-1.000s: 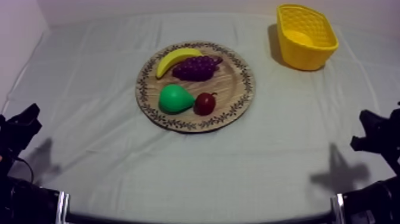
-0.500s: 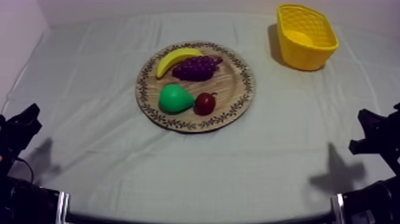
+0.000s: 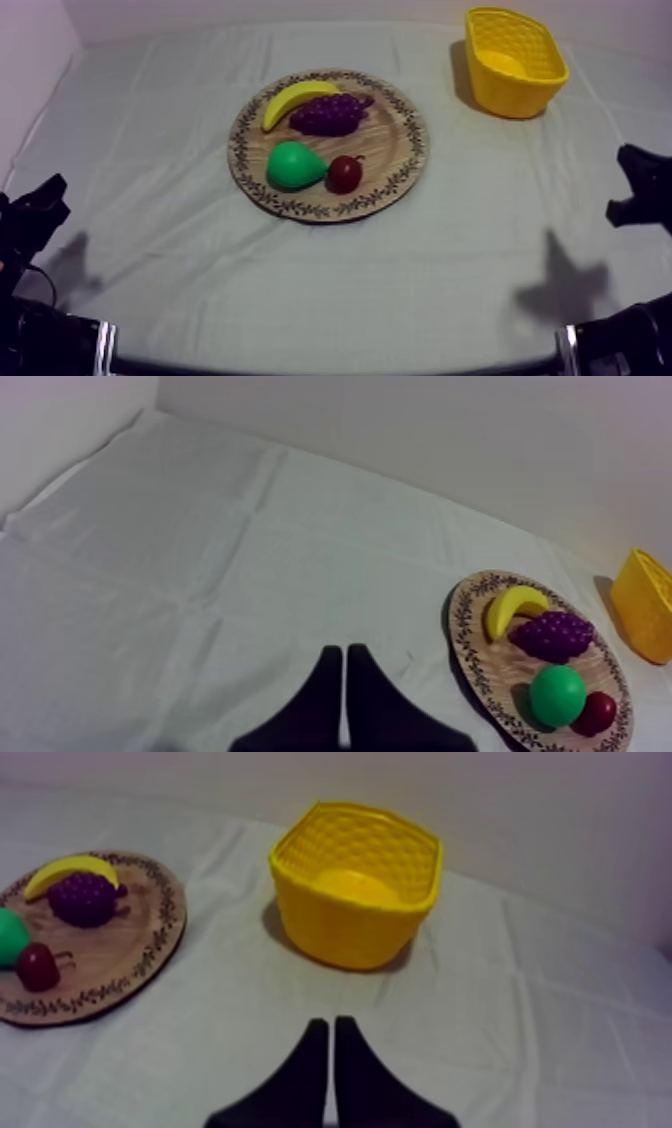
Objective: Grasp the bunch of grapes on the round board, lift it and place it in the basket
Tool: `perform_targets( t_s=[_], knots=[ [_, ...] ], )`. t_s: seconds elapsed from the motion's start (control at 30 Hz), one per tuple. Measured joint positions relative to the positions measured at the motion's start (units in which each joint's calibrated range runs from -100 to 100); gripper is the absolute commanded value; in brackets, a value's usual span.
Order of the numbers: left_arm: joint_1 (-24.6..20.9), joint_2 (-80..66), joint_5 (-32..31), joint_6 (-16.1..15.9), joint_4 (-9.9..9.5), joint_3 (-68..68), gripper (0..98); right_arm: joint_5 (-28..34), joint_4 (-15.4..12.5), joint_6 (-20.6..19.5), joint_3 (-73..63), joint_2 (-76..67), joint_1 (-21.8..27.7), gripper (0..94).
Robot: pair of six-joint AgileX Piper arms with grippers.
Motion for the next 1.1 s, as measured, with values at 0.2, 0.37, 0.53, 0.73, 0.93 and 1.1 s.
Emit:
perform_targets(
  t_s=[0.2, 0.37, 0.53, 0.73, 0.93, 1.1],
  knots=[
    [0.0, 0.0, 0.0, 0.0, 0.00, 0.0, 0.0, -0.2, -3.9, 3.3, -10.5, 7.3, 1.3, 0.5],
    [0.0, 0.0, 0.0, 0.0, 0.00, 0.0, 0.0, -0.5, -4.4, 4.2, -19.1, 13.9, 1.2, 0.5],
    [0.0, 0.0, 0.0, 0.0, 0.00, 0.0, 0.0, -1.1, -4.4, 3.9, -26.5, 20.0, 0.2, 0.5],
    [0.0, 0.0, 0.0, 0.0, 0.00, 0.0, 0.0, -2.3, -3.6, 3.9, -33.0, 27.6, -2.0, 0.5],
    [0.0, 0.0, 0.0, 0.0, 0.00, 0.0, 0.0, 1.1, -3.6, 4.2, -39.7, 34.3, -4.4, 0.5],
    [0.0, 0.0, 0.0, 0.0, 0.00, 0.0, 0.0, 3.6, -4.6, 5.5, -44.5, 39.5, -6.0, 0.5]
  ],
)
